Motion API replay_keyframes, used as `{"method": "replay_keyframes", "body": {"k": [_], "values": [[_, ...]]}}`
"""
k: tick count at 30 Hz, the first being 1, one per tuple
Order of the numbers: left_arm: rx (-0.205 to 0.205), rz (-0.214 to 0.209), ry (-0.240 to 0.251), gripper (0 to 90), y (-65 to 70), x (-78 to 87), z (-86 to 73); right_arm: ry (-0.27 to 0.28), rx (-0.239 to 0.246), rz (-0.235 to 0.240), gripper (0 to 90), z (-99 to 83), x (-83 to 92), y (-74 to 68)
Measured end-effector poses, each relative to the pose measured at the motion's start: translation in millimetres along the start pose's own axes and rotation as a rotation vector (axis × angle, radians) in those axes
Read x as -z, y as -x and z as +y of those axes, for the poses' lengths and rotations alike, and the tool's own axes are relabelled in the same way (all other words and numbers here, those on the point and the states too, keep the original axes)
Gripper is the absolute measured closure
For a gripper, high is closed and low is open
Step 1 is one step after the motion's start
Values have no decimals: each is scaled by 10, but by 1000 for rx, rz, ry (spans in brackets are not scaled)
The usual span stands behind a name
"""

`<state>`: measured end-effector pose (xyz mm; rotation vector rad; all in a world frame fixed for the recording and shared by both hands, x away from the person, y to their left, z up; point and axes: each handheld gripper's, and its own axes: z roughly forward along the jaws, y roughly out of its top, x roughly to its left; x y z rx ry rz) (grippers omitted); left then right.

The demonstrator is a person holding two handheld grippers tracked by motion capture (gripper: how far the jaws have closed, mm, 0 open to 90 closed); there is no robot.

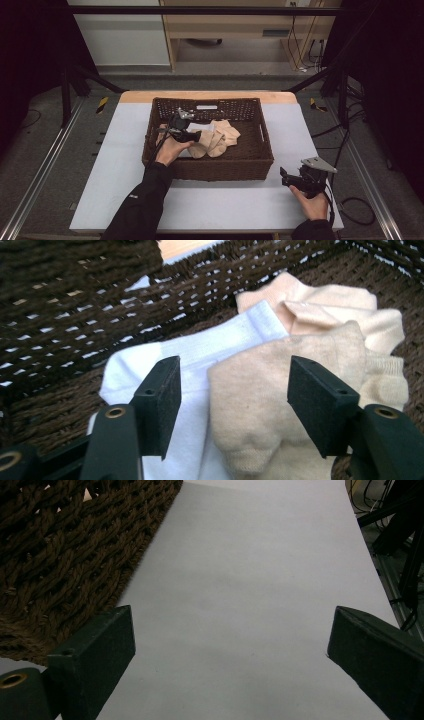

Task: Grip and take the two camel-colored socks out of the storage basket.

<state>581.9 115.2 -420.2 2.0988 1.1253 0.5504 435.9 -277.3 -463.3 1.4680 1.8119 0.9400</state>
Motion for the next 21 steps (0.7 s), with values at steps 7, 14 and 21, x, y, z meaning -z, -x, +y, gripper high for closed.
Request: {"method": "replay_keyframes", "body": {"k": [7,14,21], "values": [[-5,-12,-34,380,12,-48,-24,-3,1,1,53,-1,-4,-5],[-23,-33,-71,547,32,-52,-35,-8,6,0,53,-2,-12,-10],[-27,-49,-125,798,42,-31,-39,-8,9,-2,55,-3,-12,-15]]}}
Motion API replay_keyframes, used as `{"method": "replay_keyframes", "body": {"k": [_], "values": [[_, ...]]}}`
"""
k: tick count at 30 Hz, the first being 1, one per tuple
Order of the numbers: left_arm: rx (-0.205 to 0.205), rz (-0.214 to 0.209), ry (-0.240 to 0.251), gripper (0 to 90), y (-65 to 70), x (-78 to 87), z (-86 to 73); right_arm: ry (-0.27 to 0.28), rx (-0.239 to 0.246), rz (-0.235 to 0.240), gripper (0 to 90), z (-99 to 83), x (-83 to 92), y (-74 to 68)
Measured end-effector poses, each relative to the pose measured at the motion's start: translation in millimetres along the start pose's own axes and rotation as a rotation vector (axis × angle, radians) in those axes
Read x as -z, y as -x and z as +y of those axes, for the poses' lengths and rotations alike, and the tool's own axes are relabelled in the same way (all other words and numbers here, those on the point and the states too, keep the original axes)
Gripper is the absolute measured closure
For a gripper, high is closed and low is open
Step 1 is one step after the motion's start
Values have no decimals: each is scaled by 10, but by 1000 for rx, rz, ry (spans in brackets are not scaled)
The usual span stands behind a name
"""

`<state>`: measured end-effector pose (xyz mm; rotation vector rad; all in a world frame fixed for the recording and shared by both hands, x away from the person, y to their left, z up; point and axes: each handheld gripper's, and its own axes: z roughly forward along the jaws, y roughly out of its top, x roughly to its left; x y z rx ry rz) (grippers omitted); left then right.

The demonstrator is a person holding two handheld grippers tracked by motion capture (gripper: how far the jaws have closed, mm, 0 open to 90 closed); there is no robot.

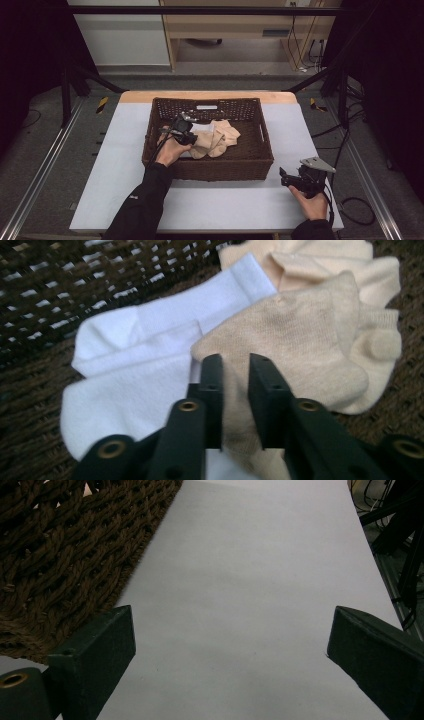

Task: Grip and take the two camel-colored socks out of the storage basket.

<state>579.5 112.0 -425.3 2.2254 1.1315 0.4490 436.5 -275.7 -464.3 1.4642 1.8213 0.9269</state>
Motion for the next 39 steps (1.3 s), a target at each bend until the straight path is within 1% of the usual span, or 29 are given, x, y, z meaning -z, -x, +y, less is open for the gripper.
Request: {"method": "replay_keyframes", "body": {"k": [1,2,4,5,6,8,9,15,16,17,18,19,20,21,22,23,24,26,28,29,30,31,32,34,36,37,39], "values": [[0,-5,2,798,5,4,1,0,2,0,55,0,1,1],[0,-5,1,829,7,9,2,0,1,-1,55,0,1,2],[3,-7,8,856,6,22,2,2,0,-2,55,1,4,8],[6,-6,40,860,6,57,9,1,-4,-3,55,1,8,8],[6,-6,40,861,6,57,9,1,-5,-3,55,1,10,9],[4,-9,68,862,6,94,8,4,-4,-3,55,2,14,11],[3,-6,102,863,8,120,10,8,-3,-3,55,3,15,13],[-2,-18,219,865,10,232,15,9,-7,-4,55,5,21,18],[1,-22,247,865,11,252,18,11,-5,-6,55,6,21,20],[-8,-16,282,865,11,289,28,12,-9,-6,54,6,25,23],[-8,-16,282,865,11,289,28,12,-9,-6,54,6,25,23],[-8,-17,336,865,13,335,43,13,-9,-6,54,7,25,27],[-8,-17,336,865,13,335,43,13,-9,-6,54,7,25,27],[-8,-13,383,865,7,386,56,13,-9,-5,54,8,26,27],[-8,-13,383,866,7,386,56,13,-9,-5,54,8,26,27],[-5,-13,411,866,4,422,61,14,-9,-5,54,8,26,26],[-5,-12,426,866,0,446,65,14,-9,-5,54,8,26,26],[8,-19,480,865,-6,522,78,12,-9,-6,54,8,23,26],[17,-25,515,866,-9,588,93,12,-9,-6,54,8,24,25],[21,-29,547,866,-2,659,115,13,-9,-6,54,8,26,24],[21,-29,547,866,-2,659,115,13,-9,-6,54,8,26,24],[11,-23,567,866,13,733,141,13,-10,-6,54,8,27,26],[11,-23,567,866,13,733,141,13,-10,-6,54,8,27,26],[3,-20,590,866,38,808,167,13,-12,-6,54,9,26,27],[-3,-21,616,866,80,886,190,14,-15,-6,54,9,27,27],[-7,-28,619,866,100,918,198,14,-13,-4,53,9,28,28],[-18,-28,632,865,144,975,207,13,-13,-4,53,8,28,27]]}}
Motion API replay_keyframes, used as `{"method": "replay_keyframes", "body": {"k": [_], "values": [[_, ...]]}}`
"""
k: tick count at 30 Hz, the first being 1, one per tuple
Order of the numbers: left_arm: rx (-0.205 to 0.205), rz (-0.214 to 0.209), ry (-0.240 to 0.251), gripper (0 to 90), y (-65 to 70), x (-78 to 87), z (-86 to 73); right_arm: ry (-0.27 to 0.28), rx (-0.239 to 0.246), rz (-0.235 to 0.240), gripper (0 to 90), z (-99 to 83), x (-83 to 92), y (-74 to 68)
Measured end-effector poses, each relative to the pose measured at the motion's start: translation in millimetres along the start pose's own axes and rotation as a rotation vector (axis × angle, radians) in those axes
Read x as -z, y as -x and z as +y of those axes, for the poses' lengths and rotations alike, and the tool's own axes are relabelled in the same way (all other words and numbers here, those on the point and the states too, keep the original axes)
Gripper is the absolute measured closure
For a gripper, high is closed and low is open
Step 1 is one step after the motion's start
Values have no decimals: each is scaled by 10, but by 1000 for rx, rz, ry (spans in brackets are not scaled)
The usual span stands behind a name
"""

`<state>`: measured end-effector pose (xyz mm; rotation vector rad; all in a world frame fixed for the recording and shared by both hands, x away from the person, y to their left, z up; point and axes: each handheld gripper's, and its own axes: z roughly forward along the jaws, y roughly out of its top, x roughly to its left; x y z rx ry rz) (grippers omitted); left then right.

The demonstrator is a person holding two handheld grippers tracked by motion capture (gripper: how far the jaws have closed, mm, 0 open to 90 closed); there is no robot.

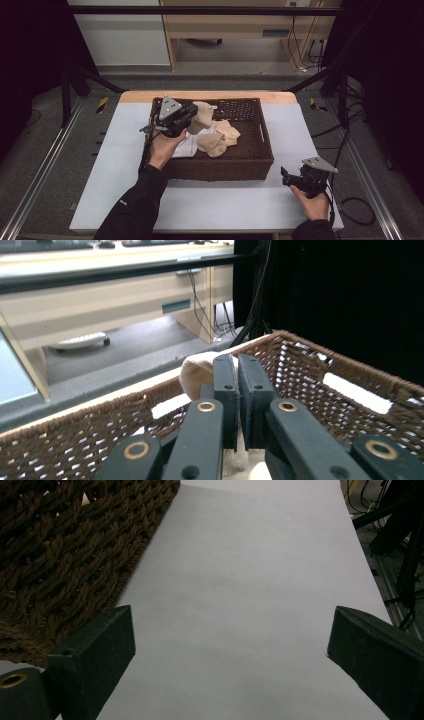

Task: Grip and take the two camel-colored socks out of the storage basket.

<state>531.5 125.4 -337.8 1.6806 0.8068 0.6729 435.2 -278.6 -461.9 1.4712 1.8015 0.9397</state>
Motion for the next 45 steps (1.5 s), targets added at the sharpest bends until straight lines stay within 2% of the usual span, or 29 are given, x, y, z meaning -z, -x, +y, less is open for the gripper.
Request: {"method": "replay_keyframes", "body": {"k": [5,10,11,21,22,23,30,33,40,45], "values": [[-5,-9,37,866,81,123,97,0,2,1,53,0,2,-1],[2,-26,83,866,147,337,215,1,0,0,53,0,8,6],[2,-26,83,866,147,337,215,1,0,0,53,0,8,6],[-19,-68,116,865,327,717,321,3,2,-1,53,0,13,5],[-17,-81,120,866,366,800,324,2,0,-2,53,-1,16,2],[-17,-81,120,866,366,800,324,2,0,-2,53,-1,16,2],[-36,-108,116,865,450,1079,234,4,2,-5,53,-2,21,-2],[-33,-116,117,866,463,1133,194,4,3,-5,53,-2,22,-3],[-34,-150,110,866,543,1363,-11,3,8,-5,54,-7,32,-9],[-21,-163,100,865,565,1433,-139,0,9,-6,55,-9,33,-13]]}}
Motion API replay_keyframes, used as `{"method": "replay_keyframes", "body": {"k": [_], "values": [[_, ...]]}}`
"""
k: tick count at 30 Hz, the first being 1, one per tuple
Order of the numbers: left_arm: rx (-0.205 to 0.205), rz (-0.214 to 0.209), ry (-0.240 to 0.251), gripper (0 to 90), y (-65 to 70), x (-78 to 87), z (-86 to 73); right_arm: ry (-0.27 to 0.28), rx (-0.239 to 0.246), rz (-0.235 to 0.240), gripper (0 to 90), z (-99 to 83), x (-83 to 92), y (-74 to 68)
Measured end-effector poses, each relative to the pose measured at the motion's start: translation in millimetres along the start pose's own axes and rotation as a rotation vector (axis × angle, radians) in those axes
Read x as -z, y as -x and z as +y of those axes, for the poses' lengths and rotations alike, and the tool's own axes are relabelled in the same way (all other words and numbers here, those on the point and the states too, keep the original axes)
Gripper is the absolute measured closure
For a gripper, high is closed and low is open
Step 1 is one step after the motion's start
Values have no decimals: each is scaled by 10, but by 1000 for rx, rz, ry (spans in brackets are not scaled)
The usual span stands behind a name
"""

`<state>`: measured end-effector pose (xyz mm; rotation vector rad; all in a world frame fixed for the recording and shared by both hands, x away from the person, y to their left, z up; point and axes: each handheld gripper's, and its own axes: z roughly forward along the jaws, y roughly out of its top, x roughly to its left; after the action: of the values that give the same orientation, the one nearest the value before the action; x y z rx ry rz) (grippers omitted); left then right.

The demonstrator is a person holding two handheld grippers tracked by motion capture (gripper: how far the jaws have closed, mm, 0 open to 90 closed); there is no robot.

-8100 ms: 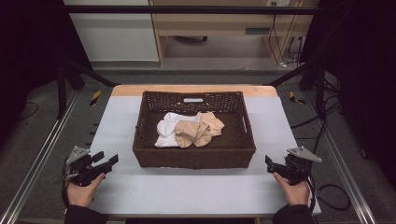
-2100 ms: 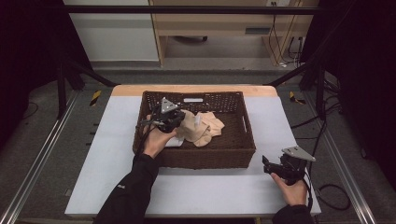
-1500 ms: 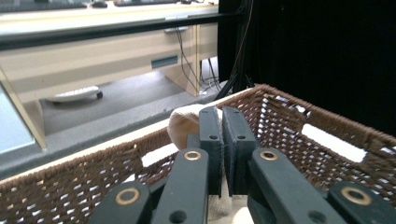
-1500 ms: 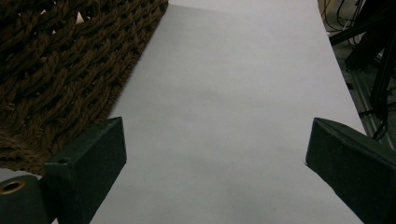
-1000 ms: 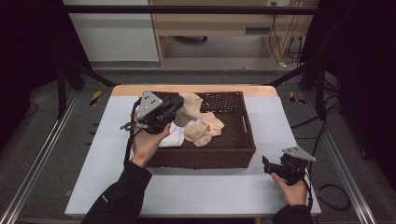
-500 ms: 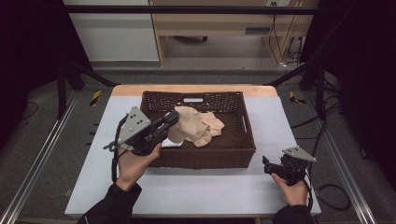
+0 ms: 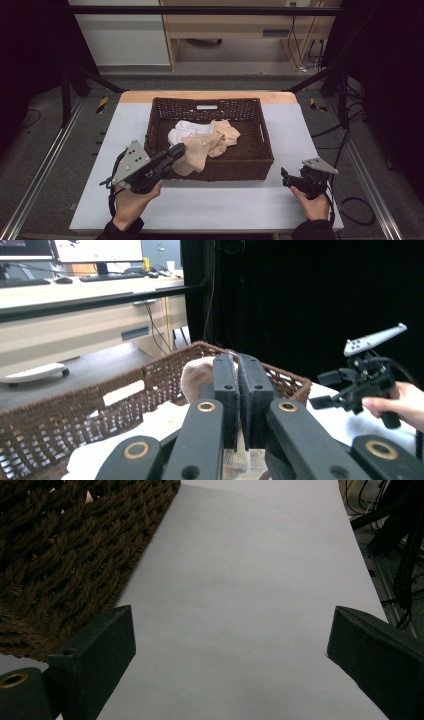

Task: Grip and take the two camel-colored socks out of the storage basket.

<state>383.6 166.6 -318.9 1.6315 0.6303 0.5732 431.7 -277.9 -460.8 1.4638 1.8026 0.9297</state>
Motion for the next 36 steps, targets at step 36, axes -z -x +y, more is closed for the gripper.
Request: {"method": "replay_keyframes", "body": {"k": [36], "values": [[73,-3,-430,735,7,-204,-1280,-22,20,1,59,-29,-15,-29]]}}
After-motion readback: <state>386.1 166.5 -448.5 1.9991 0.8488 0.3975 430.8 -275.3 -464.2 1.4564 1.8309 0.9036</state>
